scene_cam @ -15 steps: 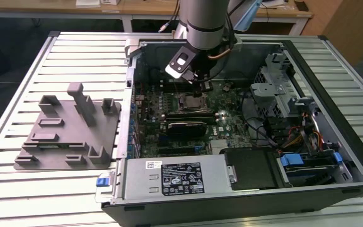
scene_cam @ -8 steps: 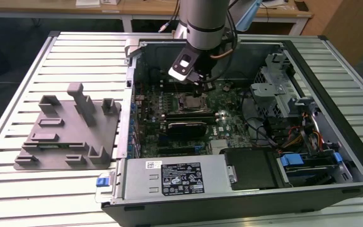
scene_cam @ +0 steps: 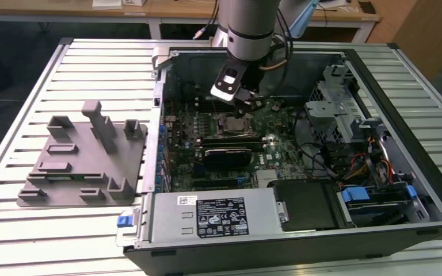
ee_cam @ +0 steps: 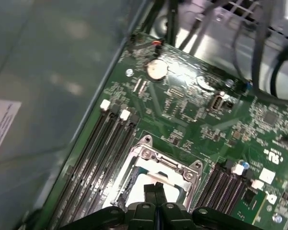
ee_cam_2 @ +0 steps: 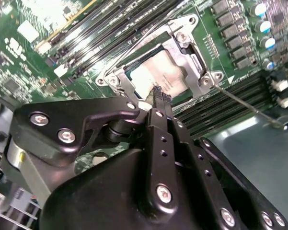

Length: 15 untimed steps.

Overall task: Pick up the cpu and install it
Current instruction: 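Close the cpu cover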

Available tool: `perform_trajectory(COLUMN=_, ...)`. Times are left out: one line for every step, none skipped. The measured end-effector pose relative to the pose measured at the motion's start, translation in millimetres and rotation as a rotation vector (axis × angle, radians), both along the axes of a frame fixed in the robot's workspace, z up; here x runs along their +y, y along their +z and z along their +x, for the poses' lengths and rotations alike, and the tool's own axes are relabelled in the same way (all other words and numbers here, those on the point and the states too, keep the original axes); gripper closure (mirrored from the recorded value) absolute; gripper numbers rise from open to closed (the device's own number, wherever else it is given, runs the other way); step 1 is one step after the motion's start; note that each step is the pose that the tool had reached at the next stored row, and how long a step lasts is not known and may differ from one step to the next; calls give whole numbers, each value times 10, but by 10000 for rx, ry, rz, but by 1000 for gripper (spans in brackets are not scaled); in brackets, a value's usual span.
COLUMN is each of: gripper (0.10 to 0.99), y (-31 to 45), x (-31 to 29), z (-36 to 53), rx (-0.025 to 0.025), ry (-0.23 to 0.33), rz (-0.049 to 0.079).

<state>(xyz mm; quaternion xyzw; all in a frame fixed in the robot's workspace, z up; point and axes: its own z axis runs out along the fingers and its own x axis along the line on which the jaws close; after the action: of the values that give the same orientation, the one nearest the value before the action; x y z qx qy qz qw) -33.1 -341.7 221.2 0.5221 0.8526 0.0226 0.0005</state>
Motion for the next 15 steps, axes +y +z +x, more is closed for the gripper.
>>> perform_trajectory(gripper=980, y=0, x=0, z=0, rx=0, ry=196, rz=0)
perform_trajectory(gripper=980, y=0, x=0, z=0, rx=0, ry=377, rz=0)
perform_trajectory(gripper=980, y=0, x=0, z=0, rx=0, ry=556, rz=1)
perform_trajectory(gripper=980, y=-1, x=0, z=0, rx=0, ry=736, rz=1)
perform_trajectory(gripper=980, y=-1, x=0, z=0, rx=0, ry=915, rz=0)
perform_trajectory(gripper=980, y=-1, x=0, z=0, rx=0, ry=1096, rz=0)
perform_trajectory(gripper=980, y=-1, x=0, z=0, rx=0, ry=1275, rz=0)
perform_trajectory(gripper=980, y=-1, x=0, z=0, rx=0, ry=1454, rz=0)
perform_trajectory(gripper=980, y=-1, x=0, z=0, rx=0, ry=1652, rz=0)
perform_trajectory(gripper=980, y=-1, x=0, z=0, rx=0, ry=1830, rz=0)
perform_trajectory(gripper=980, y=-1, x=0, z=0, rx=0, ry=2011, rz=0)
perform_trajectory(gripper=980, y=-1, x=0, z=0, rx=-1, ry=2191, rz=0)
perform_trajectory(gripper=980, y=-1, x=0, z=0, rx=0, ry=2371, rz=0)
perform_trajectory(gripper=980, y=-1, x=0, z=0, rx=0, ry=2545, rz=0)
perform_trajectory(gripper=980, y=-1, x=0, z=0, rx=0, ry=2741, rz=-1)
